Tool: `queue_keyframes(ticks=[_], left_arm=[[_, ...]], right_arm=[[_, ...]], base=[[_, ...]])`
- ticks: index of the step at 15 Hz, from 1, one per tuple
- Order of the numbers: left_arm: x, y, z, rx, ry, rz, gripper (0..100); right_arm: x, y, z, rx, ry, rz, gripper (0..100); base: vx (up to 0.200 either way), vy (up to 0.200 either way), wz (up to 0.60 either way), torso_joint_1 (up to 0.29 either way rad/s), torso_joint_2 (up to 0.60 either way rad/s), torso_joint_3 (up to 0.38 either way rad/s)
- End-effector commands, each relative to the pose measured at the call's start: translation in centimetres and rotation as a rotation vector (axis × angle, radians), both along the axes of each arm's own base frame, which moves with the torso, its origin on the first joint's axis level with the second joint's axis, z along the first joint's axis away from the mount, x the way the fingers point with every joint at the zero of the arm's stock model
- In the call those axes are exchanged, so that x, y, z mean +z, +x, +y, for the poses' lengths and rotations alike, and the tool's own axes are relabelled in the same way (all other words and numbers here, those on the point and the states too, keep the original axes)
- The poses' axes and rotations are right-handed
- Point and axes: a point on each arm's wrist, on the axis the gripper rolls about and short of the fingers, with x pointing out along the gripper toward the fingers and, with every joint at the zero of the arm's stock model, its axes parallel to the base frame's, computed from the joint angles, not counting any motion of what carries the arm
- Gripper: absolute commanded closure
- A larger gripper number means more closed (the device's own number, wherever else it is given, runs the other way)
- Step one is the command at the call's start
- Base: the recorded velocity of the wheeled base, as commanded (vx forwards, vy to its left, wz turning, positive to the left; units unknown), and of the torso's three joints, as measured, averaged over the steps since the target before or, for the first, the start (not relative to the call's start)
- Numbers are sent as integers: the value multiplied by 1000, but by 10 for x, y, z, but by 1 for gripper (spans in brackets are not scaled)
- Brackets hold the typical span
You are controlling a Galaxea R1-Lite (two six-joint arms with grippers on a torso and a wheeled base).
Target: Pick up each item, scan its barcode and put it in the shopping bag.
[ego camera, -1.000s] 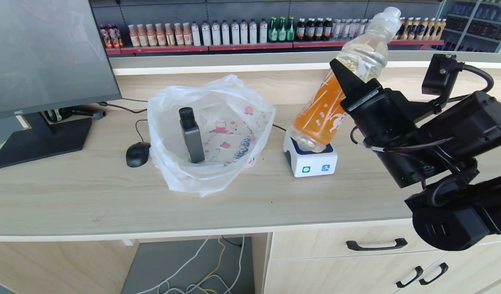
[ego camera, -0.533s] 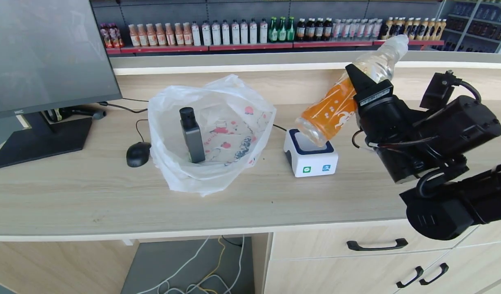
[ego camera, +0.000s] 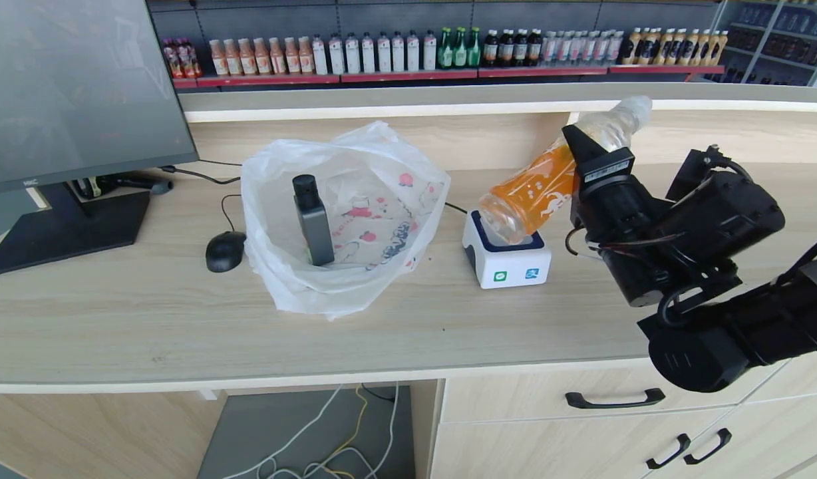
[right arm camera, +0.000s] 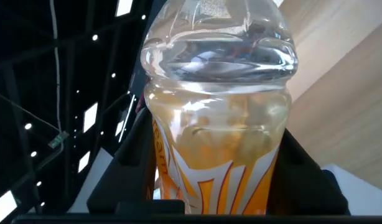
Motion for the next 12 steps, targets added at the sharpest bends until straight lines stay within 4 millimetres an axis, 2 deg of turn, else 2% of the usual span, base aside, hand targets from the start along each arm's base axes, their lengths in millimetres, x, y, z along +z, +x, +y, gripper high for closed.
queue_keyframes(ticks=[1,3,6,9,12], left_arm=[[0,0,0,0,0,0,0],[0,0,0,0,0,0,0],[0,0,0,1,0,0,0],[0,0,0,0,0,0,0],[0,0,0,1,0,0,0]], right_arm=[[-7,6,2,6,19,18,100],[-5,16,2,-29,77,11,100],[-17,25,1,-27,122,45,100],[-19,32,1,-30,129,41,100],[-30,38,4,-28,123,65,100]], base=[[0,0,0,0,0,0],[0,0,0,0,0,0],[0,0,0,0,0,0],[0,0,0,0,0,0],[0,0,0,0,0,0]])
